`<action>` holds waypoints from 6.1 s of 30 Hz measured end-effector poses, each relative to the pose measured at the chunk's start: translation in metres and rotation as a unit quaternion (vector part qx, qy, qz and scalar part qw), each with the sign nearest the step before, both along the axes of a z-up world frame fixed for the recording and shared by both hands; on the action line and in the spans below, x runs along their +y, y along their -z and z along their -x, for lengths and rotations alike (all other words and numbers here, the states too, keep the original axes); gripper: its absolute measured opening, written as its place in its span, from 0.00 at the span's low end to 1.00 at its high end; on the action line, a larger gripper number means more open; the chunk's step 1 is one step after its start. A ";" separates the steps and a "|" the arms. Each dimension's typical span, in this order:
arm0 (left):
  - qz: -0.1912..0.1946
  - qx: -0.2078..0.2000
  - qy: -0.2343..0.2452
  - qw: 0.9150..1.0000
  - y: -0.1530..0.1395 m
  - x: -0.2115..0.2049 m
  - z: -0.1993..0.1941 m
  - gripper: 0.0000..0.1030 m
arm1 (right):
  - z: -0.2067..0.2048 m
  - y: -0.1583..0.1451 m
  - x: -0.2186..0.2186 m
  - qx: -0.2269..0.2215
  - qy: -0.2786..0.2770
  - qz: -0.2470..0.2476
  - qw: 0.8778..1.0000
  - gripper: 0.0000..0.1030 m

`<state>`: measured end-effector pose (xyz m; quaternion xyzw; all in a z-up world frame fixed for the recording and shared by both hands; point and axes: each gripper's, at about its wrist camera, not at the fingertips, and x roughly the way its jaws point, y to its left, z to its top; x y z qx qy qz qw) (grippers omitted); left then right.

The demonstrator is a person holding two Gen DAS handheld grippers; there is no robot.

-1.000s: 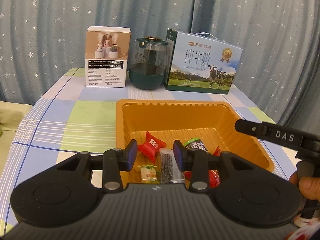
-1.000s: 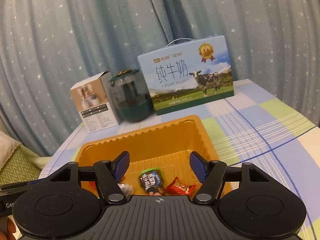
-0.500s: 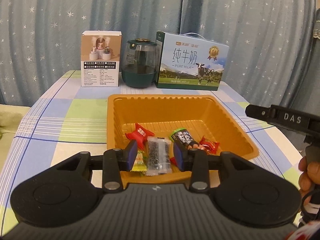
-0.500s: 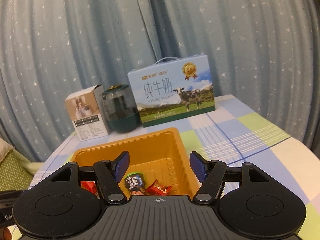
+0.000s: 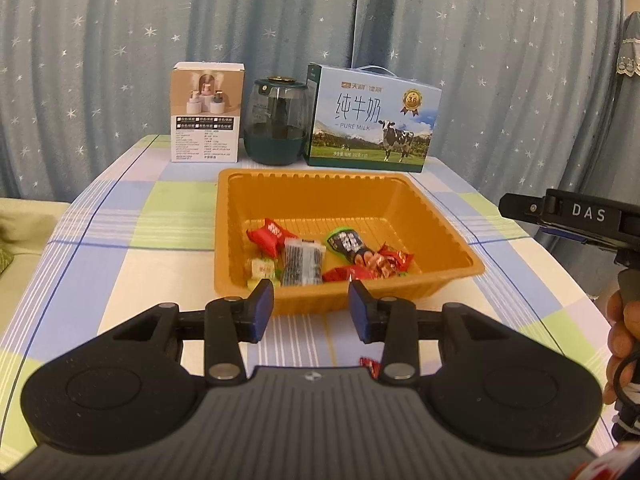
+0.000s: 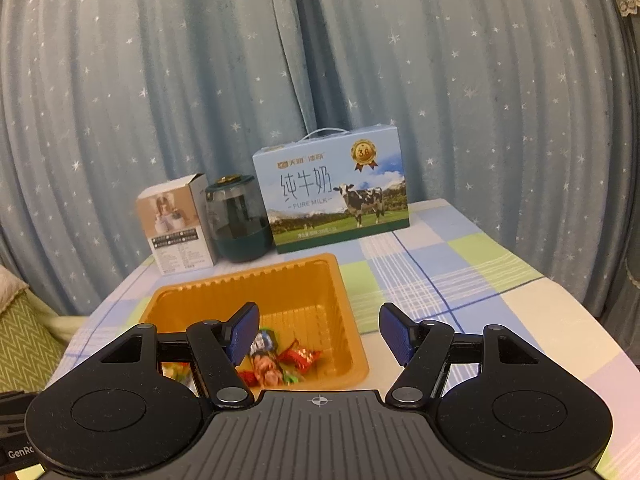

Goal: Organize snacks
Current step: 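Move both tools back toward the red candy packets on the table, then grasp a red candy packet with the right tool while the left tool lowers over a red candy bar, then close the left tool on the red candy bar while the right tool holds its candy, then carry the red candy bar and red candy packet over the orange tray with both tools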

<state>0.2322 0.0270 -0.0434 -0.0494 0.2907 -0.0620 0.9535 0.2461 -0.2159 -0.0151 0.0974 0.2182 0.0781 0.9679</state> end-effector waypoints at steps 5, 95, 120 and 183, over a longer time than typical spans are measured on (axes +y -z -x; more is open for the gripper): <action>0.000 0.012 -0.002 1.000 0.006 0.000 0.018 0.37 | 0.018 0.004 -0.001 0.011 -0.017 0.004 1.000 0.65; -0.010 0.079 0.056 0.995 0.075 -0.059 -0.013 0.45 | 0.022 0.088 0.003 0.138 -0.085 0.065 0.985 0.19; -0.036 0.067 0.068 0.995 0.084 -0.069 -0.022 0.44 | 0.020 0.102 0.005 0.159 -0.078 0.100 0.979 0.25; -0.013 0.002 0.024 1.000 -0.019 -0.040 0.050 0.22 | 0.070 0.010 0.013 0.078 -0.085 0.089 0.989 0.20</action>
